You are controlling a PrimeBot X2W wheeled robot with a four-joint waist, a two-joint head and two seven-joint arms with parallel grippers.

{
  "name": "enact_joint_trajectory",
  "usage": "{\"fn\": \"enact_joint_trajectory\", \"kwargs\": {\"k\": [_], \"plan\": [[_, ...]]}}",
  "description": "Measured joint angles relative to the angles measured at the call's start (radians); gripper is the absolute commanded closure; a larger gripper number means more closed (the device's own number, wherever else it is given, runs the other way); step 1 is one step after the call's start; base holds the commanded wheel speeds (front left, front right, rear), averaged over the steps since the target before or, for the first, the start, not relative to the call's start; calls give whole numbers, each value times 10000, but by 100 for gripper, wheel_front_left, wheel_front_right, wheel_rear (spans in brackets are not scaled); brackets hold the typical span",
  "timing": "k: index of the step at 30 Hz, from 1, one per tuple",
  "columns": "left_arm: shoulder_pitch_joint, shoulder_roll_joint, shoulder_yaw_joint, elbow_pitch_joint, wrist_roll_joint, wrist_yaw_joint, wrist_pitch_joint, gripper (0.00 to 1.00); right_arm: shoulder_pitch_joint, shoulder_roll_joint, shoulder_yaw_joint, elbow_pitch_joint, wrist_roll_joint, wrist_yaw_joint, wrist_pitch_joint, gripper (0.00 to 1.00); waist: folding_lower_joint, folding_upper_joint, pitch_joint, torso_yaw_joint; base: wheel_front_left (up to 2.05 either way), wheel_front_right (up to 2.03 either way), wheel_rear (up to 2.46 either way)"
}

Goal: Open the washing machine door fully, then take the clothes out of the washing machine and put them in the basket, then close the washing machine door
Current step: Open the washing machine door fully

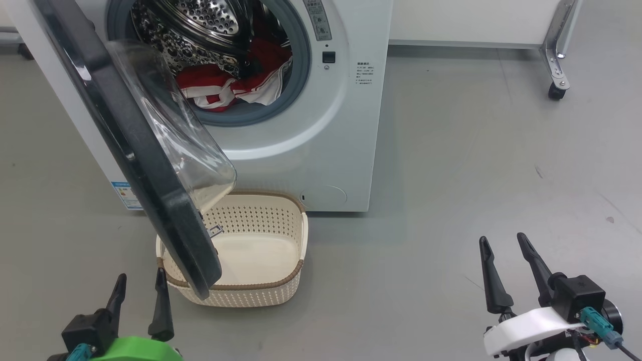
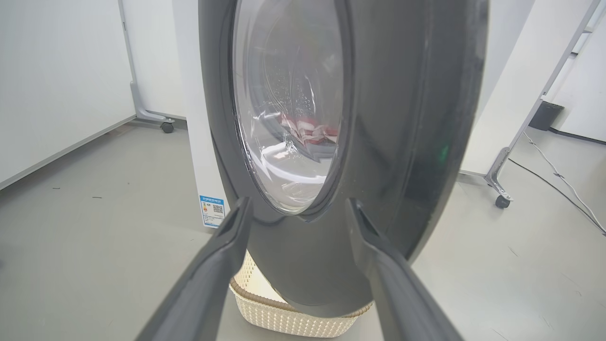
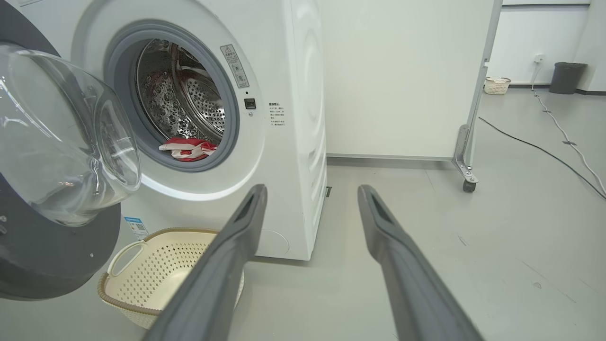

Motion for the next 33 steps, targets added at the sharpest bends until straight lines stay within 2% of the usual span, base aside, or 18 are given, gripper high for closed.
{"fn": "enact_joint_trajectory", "kwargs": {"k": [6,7,9,22,28,33], "plan": [[-4,-2,15,6,2,-4,0,0,1,50,-48,12,-104,107,0,0,0,0,-4,5,0,0,0],[-4,-2,19,12,2,-8,0,11,1,52,-61,13,-157,119,0,0,0,0,-6,4,0,0,0],[-4,-2,17,35,2,-77,0,100,1,65,-86,15,-198,125,0,0,0,0,-11,0,0,0,0],[-29,-15,174,-293,274,-174,0,100,73,240,-167,105,-336,297,0,0,0,0,-18,-31,0,0,0],[-535,-40,803,-1135,-326,-180,0,100,87,291,-230,138,-424,337,0,0,0,0,6,-62,0,0,0],[-1254,-46,1093,-1914,-290,-267,-2,100,88,345,-247,180,-472,405,0,0,0,0,27,-88,0,0,0]]}}
